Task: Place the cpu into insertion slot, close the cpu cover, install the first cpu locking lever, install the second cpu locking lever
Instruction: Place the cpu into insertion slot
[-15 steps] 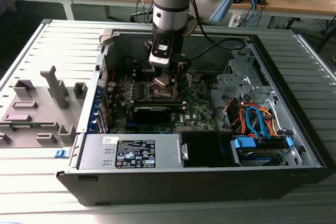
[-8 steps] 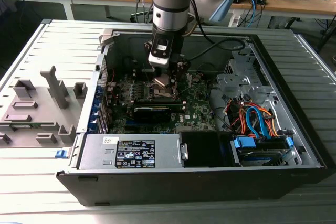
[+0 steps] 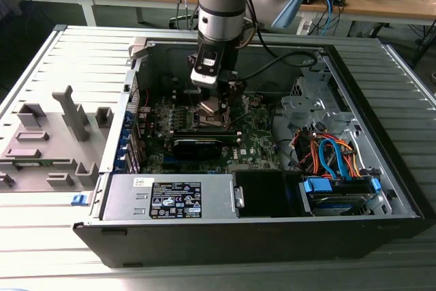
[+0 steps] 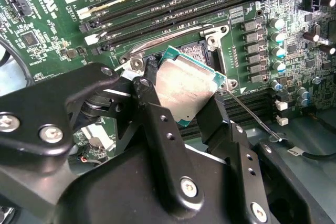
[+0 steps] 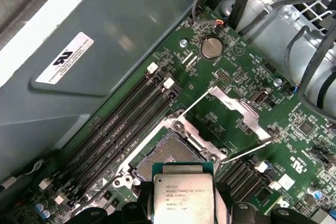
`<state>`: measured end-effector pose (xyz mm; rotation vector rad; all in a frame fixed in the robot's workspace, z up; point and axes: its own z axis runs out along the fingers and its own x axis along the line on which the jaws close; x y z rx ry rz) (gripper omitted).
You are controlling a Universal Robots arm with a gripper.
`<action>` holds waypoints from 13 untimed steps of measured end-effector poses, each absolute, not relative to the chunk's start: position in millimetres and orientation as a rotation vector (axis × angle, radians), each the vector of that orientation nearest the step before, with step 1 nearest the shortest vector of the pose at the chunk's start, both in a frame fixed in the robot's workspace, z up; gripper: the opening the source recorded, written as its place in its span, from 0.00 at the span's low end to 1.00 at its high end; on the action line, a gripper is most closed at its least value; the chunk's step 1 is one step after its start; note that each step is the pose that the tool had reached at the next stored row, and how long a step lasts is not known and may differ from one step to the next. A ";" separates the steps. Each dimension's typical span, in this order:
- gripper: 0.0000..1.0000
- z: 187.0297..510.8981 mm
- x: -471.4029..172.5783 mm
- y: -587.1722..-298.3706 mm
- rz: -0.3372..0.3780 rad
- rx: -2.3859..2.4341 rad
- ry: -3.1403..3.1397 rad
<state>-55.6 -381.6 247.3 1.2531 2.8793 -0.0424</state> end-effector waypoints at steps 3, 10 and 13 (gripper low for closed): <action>0.55 246.9 -55.6 -381.6 -0.044 1.267 2.873; 0.55 245.9 -55.6 -381.6 -0.050 1.306 2.854; 0.55 245.4 -55.6 -381.7 -0.052 1.323 2.845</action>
